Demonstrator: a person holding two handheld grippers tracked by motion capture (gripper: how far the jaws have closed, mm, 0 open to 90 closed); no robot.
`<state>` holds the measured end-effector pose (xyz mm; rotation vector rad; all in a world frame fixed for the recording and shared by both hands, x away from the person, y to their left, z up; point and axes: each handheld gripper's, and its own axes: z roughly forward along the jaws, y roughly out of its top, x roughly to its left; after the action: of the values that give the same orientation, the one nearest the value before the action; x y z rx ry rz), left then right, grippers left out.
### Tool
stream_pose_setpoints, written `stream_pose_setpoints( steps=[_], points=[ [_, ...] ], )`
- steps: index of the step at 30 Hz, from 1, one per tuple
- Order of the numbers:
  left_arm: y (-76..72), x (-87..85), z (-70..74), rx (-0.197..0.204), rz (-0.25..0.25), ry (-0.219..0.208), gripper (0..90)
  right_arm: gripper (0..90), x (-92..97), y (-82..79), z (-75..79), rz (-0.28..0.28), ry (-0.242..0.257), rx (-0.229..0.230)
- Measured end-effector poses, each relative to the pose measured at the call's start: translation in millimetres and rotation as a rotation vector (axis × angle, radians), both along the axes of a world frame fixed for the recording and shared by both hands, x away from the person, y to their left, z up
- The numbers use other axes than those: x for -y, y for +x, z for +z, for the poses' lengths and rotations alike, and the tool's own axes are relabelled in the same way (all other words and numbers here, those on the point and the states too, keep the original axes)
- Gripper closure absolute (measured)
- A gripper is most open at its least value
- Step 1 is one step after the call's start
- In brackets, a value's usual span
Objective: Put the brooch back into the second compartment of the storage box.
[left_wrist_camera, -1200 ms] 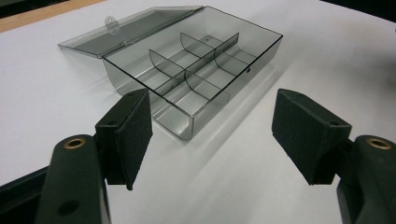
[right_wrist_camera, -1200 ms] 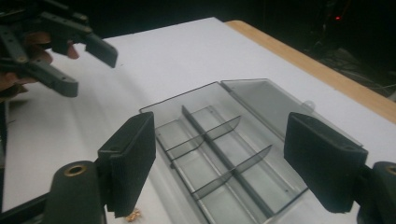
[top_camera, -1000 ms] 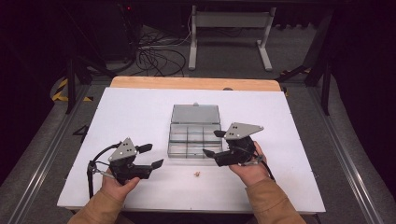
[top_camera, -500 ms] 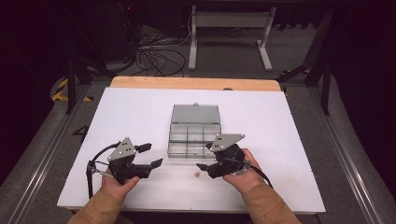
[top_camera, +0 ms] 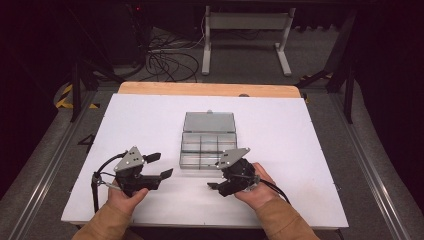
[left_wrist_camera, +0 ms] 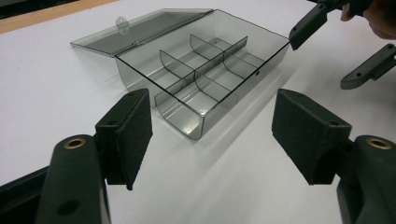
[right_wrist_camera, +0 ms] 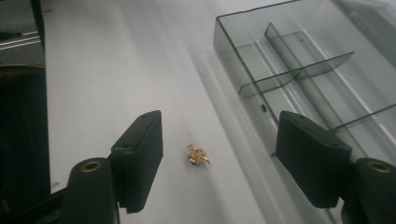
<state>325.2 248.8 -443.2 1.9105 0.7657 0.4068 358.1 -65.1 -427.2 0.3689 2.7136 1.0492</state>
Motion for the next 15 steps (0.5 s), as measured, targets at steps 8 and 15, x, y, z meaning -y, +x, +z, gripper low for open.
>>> stream_pose_setpoints(
  steps=[8,15],
  points=[
    [0.3,-0.5,0.1,0.001,0.0,-0.002,29.4,35.7,-5.4,4.1,-11.8,0.012,-0.04,-0.049],
    [0.5,-0.2,-0.5,-0.003,0.0,-0.004,29.4,38.5,-11.7,3.5,-20.3,0.009,-0.094,-0.05]
  ],
)
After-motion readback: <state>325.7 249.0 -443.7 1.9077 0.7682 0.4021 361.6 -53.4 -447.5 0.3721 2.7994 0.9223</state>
